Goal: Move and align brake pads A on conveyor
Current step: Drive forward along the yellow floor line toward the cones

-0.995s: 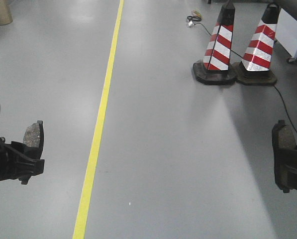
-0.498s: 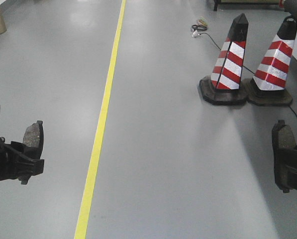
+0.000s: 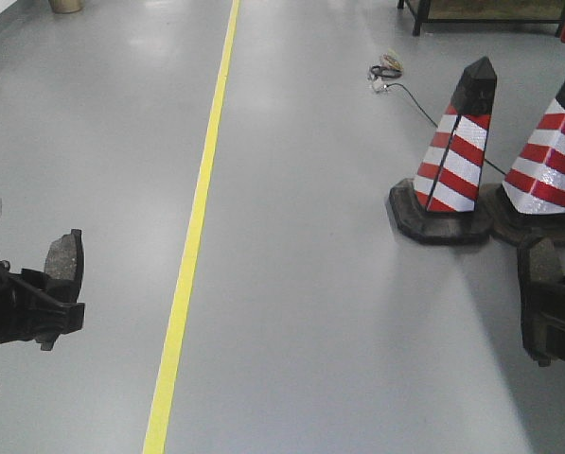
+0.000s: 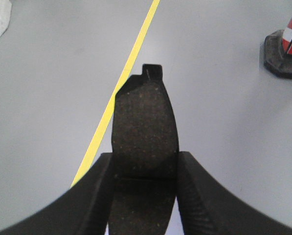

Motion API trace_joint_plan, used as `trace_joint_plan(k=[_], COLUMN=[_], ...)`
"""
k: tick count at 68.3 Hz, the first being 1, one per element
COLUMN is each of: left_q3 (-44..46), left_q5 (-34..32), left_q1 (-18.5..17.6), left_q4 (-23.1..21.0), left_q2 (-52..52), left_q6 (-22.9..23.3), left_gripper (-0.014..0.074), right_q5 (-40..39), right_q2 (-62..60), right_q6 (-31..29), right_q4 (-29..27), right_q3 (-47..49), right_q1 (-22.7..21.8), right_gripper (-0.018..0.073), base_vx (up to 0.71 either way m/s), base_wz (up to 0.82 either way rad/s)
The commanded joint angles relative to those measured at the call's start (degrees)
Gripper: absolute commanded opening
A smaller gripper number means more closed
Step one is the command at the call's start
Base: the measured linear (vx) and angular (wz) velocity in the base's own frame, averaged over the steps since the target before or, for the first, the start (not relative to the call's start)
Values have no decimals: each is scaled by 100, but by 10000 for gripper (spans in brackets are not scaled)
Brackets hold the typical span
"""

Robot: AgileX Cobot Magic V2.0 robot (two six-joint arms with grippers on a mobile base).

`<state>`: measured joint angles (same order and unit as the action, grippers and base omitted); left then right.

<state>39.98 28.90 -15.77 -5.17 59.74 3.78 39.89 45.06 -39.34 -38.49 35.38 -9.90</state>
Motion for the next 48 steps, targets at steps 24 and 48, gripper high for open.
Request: trace_joint_plan(k=[24, 48], left_q3=[169, 169], left_q5=[-444, -444], left_q1=[-35, -35], left_q4=[-26, -26], left_q2=[-128, -128], left_q6=[0, 0], left_gripper=[52, 52], right_q5=[-299, -299], right_q2=[-35, -35], right_q6=[-59, -59], right_q4=[-282, -282], right_q3=[177, 177], right_q1=[-24, -24], right_gripper=[99, 99], base_vx=[56, 54], base_wz=[1, 0])
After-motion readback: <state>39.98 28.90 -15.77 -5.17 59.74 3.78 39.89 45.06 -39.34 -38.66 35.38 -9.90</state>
